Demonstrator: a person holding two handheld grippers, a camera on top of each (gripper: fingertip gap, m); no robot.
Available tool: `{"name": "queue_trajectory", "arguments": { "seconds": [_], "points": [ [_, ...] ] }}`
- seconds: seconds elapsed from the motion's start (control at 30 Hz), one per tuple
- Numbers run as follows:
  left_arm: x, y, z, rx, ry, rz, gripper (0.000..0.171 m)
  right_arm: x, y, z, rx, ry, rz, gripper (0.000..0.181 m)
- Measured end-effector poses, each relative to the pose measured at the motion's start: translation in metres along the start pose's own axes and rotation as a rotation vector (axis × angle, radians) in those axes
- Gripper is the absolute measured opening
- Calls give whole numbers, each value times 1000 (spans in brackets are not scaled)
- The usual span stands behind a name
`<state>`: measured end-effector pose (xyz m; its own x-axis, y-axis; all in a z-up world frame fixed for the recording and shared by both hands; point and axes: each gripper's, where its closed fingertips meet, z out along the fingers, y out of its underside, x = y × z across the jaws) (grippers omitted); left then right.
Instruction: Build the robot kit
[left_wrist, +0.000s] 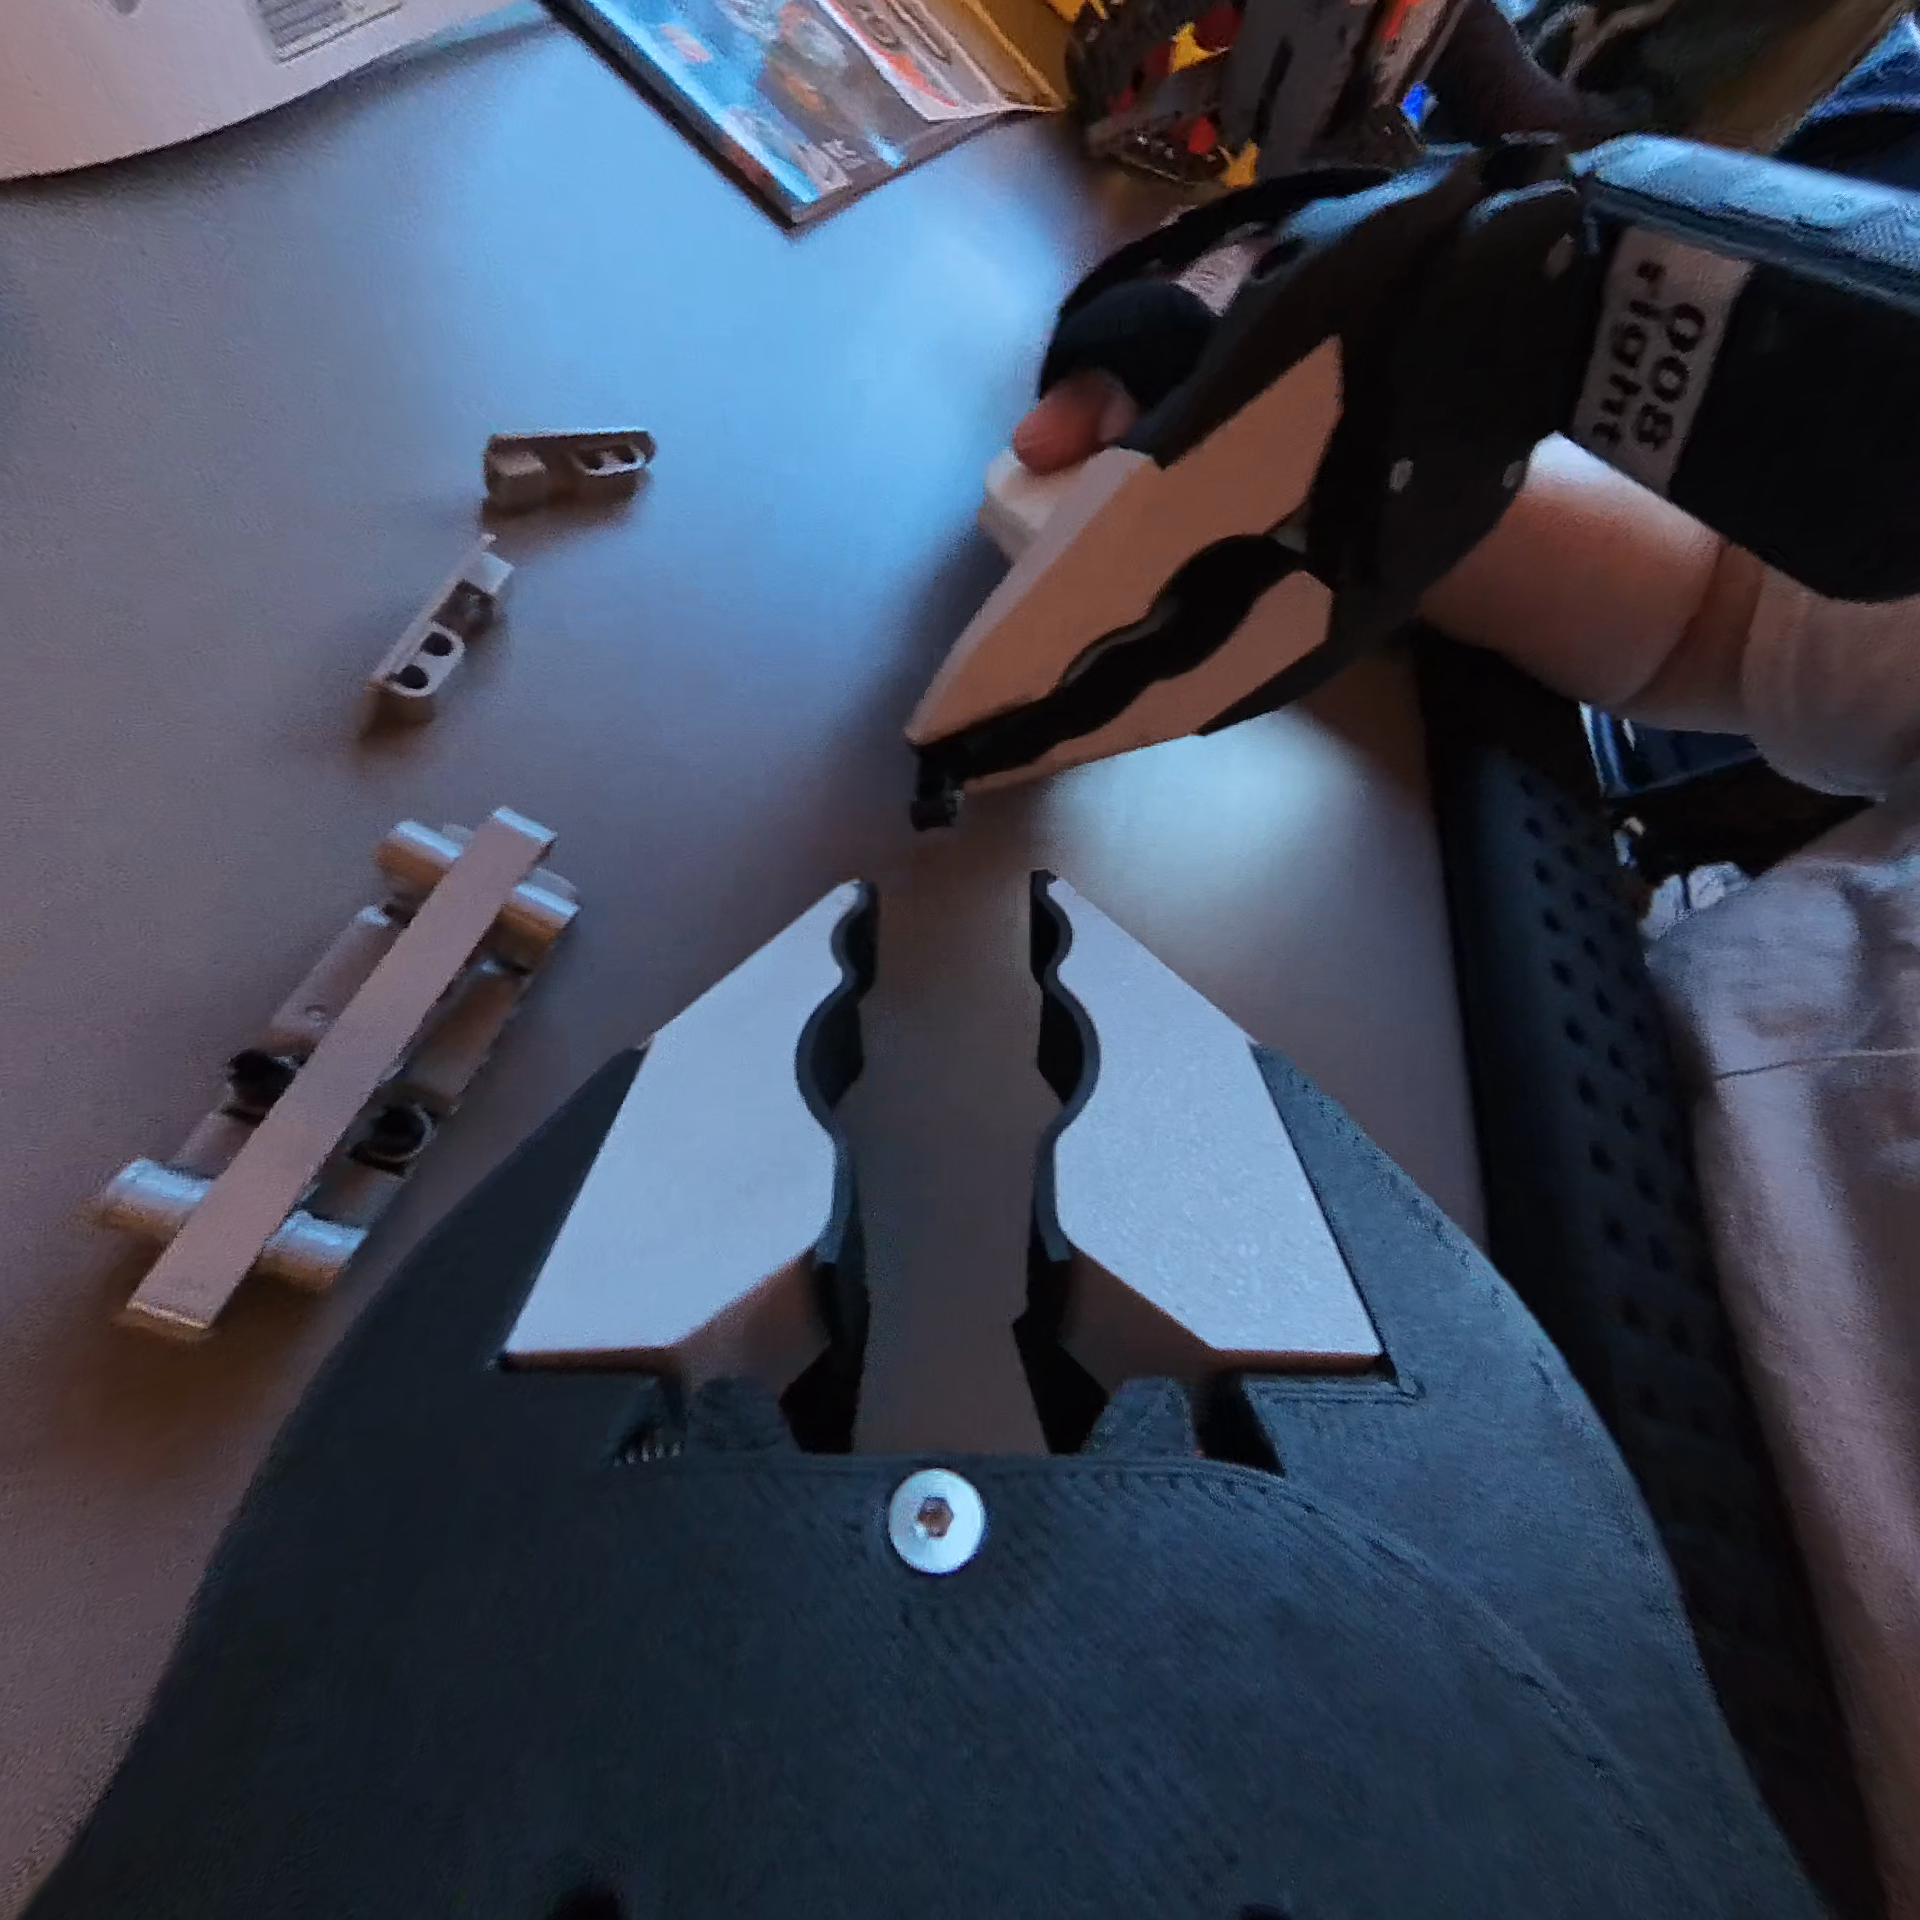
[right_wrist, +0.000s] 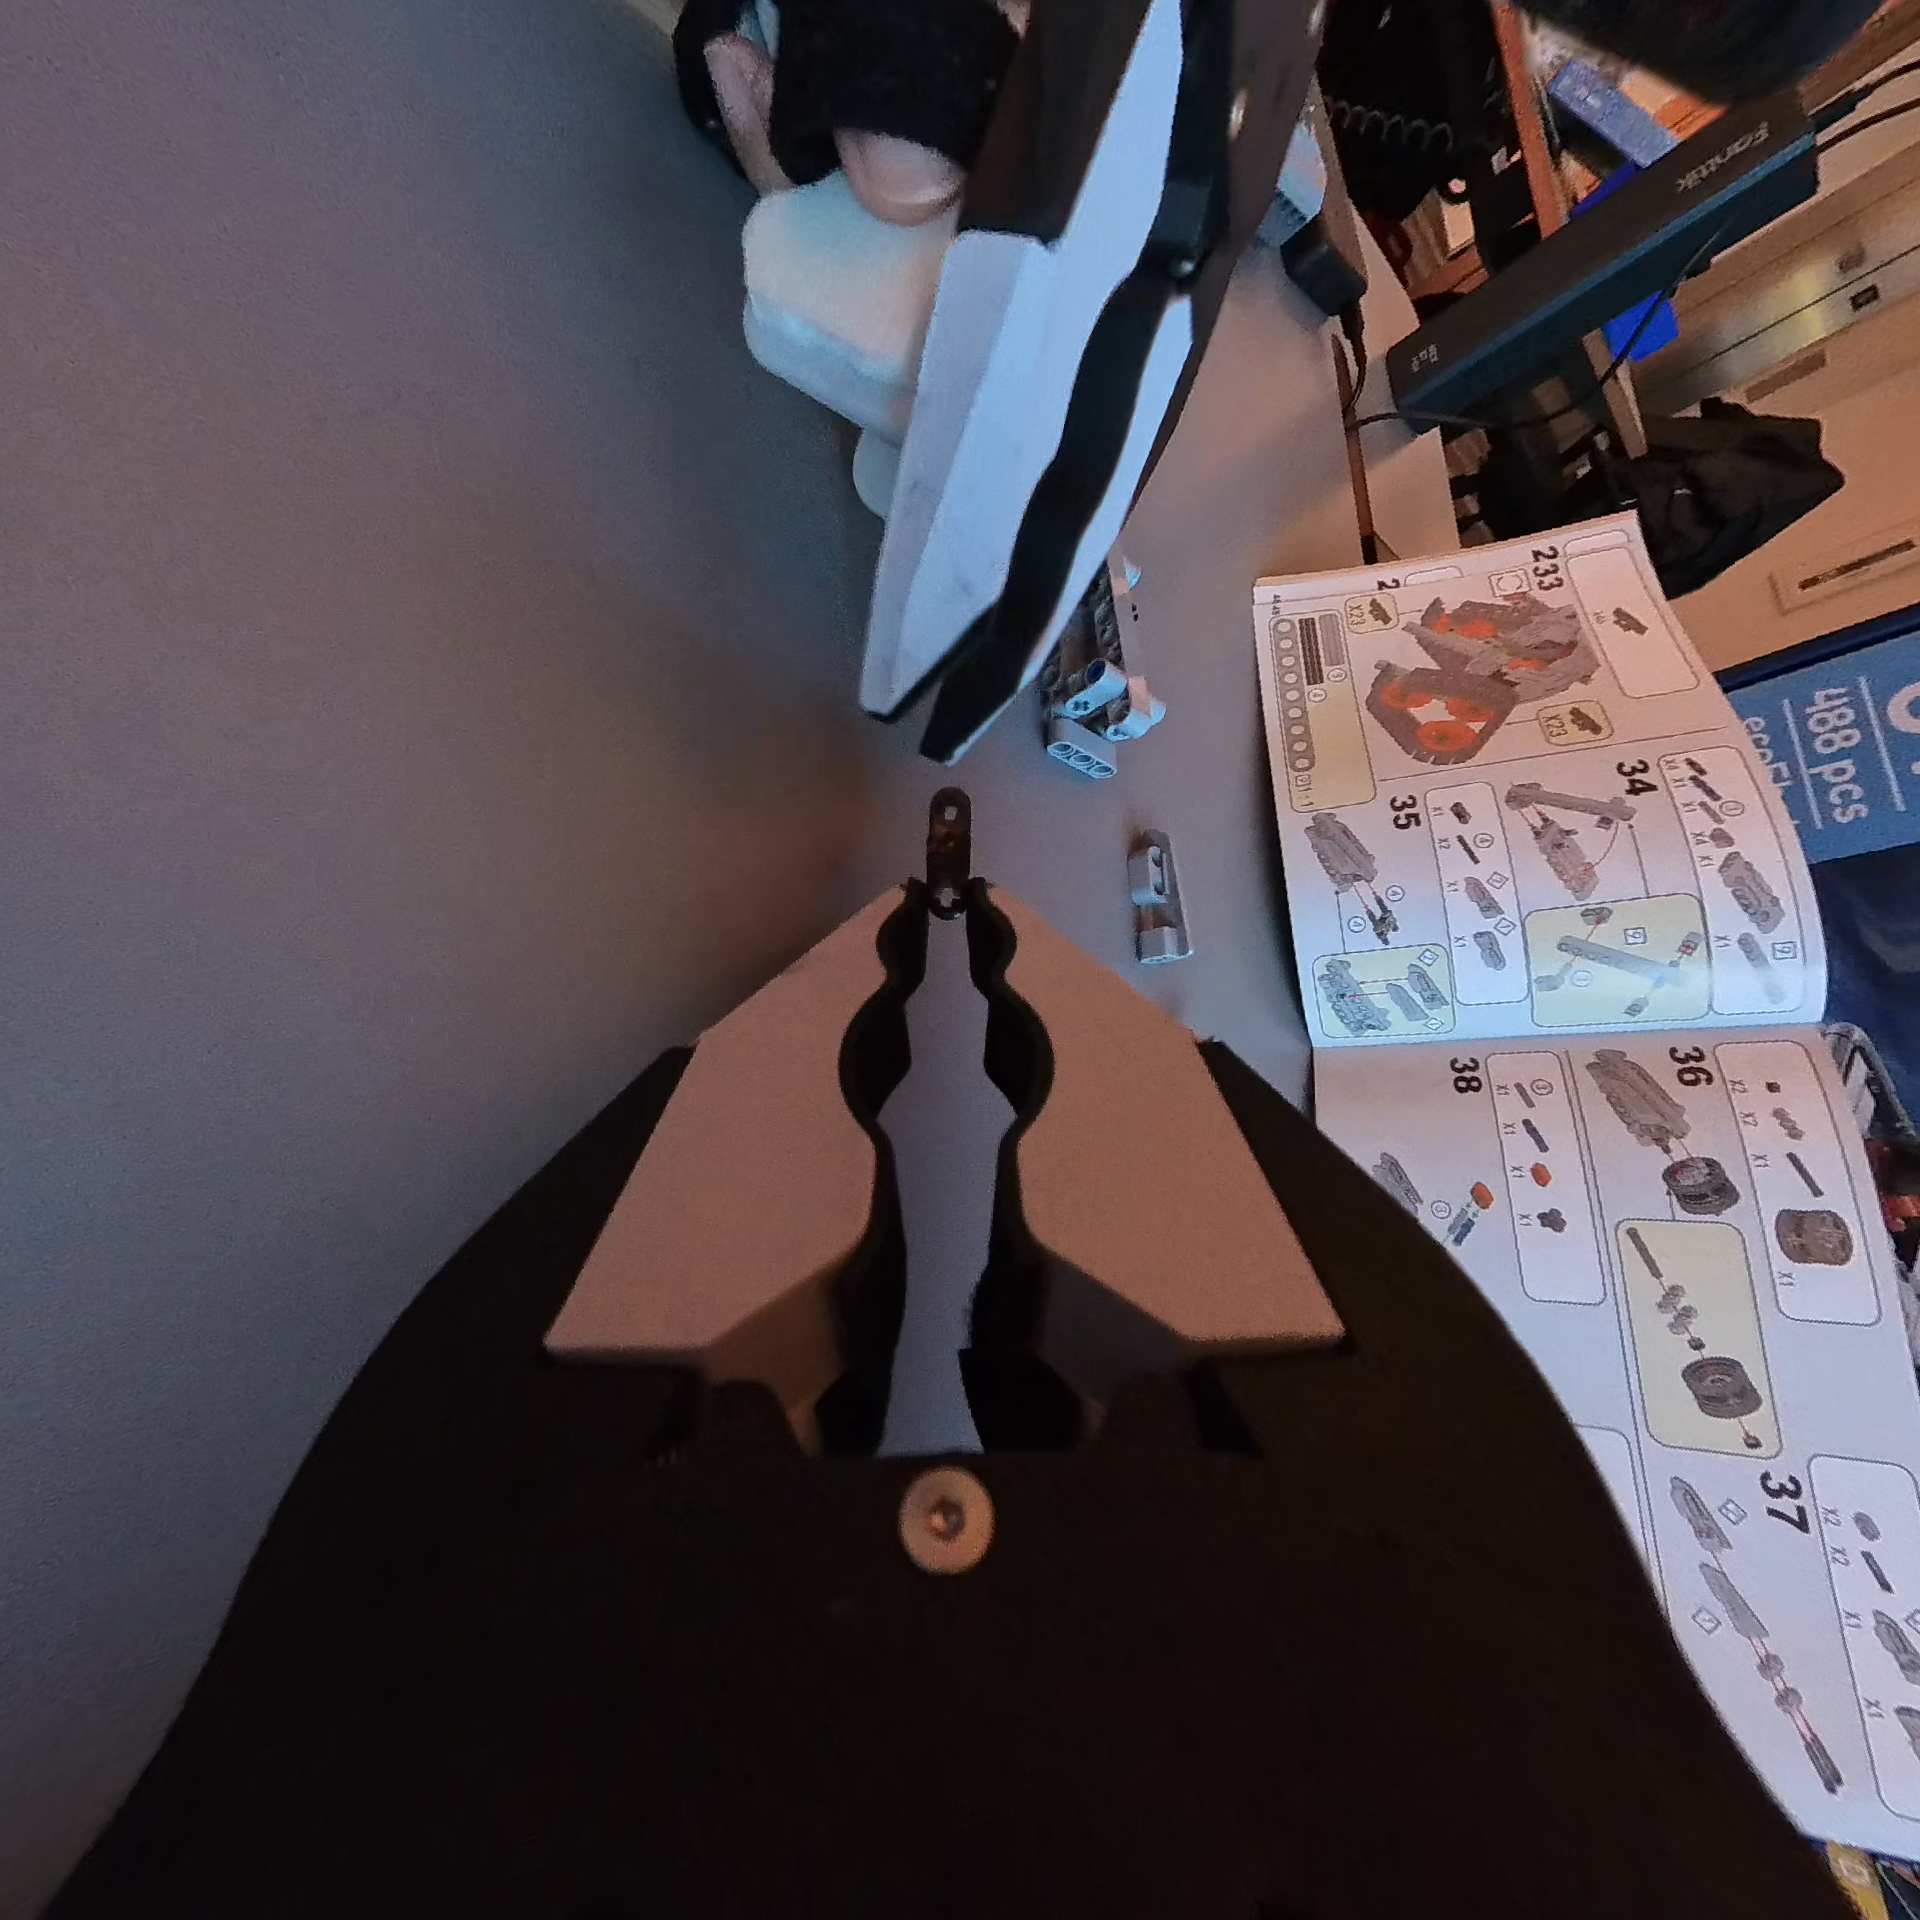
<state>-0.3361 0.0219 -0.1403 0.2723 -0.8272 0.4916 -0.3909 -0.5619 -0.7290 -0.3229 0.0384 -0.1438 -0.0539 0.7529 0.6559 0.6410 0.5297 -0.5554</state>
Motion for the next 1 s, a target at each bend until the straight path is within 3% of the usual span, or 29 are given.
{"name": "queue_trajectory", "arguments": {
  "seconds": [0.13, 0.37, 0.5, 0.8, 1.0],
  "points": [
    [-4, -12, -5, 92, 37, -134, 34, 1, -10, -2, 40, 11, 2, 7],
    [12, -7, 0, 60, 155, -161, 6, -5, -21, -2, 40, 27, -70, 7],
    [12, -7, 1, 58, 150, -162, 6, -5, -21, -2, 46, 23, -62, 7],
    [8, 3, 2, -14, 72, -82, 6, -10, -17, 3, 39, -1, -50, 12],
    [-9, 22, -12, -141, -87, 98, 6, -6, -7, 2, 19, -5, -13, 12]
  ]
}}
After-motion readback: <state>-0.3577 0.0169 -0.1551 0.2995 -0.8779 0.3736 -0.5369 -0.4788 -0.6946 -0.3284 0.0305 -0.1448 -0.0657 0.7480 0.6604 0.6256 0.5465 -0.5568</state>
